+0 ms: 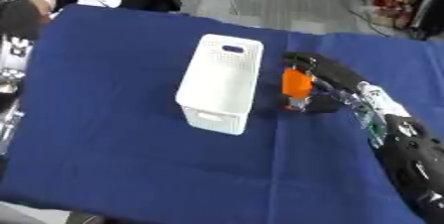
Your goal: Pick up objects on the table and place them in the box.
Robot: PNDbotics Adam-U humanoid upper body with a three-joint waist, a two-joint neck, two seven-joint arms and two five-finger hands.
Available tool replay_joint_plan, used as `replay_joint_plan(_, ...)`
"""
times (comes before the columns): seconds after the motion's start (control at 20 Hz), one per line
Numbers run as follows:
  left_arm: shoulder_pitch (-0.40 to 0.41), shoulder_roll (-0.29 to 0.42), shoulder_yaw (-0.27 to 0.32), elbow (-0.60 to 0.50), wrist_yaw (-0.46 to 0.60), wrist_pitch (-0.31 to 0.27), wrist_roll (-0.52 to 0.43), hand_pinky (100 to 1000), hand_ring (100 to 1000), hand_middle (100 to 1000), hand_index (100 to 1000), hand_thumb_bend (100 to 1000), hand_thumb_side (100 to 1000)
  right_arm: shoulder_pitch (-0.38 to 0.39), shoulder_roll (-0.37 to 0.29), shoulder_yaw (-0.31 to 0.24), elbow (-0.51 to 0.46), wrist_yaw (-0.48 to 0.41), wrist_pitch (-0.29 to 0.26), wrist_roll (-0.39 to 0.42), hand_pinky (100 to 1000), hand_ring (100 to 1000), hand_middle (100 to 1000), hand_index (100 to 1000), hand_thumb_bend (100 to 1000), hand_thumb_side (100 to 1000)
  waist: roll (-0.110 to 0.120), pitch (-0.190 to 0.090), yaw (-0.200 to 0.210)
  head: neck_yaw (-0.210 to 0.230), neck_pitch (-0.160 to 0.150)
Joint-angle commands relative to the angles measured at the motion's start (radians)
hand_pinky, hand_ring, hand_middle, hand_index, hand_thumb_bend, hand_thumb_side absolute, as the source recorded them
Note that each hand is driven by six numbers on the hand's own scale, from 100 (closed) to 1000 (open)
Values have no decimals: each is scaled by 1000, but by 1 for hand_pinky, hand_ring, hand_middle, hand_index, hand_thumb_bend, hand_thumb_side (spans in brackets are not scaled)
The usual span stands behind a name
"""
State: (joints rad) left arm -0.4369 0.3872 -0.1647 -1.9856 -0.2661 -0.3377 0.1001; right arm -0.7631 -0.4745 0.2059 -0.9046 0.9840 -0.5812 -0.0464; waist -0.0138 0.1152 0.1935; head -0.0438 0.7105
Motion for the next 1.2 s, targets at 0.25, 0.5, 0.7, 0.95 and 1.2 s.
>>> replay_joint_plan(0.25, -20, -1, 0, -14, 6, -1, -2, 1000, 884, 978, 884, 148, 841, -35, -21, -17, 29, 38, -6, -24, 975, 904, 961, 956, 460, 1000, 3, -10, 5, -12, -16)
replay_joint_plan(0.5, -23, -3, -1, -14, 8, -2, -3, 1000, 884, 978, 883, 148, 840, -39, -20, -21, 39, 50, -6, -26, 981, 906, 963, 956, 460, 1000, 3, -9, 7, -9, -17)
replay_joint_plan(0.7, -24, -4, -1, -14, 9, -2, -3, 1000, 884, 978, 884, 149, 840, -51, -20, -27, 51, 58, 0, -29, 985, 907, 962, 956, 455, 1000, 3, -9, 8, -11, -16)
replay_joint_plan(0.95, -26, -5, -2, -14, 11, -3, -5, 1000, 884, 978, 884, 149, 840, -57, -14, -32, 69, 71, 4, -30, 981, 907, 962, 957, 459, 1000, 3, -8, 9, -15, -21)
replay_joint_plan(1.2, -28, -6, -3, -14, 12, -3, -5, 1000, 884, 978, 884, 149, 840, -52, -6, -35, 87, 78, 8, -20, 959, 901, 963, 960, 459, 1000, 3, -6, 10, -16, -28)
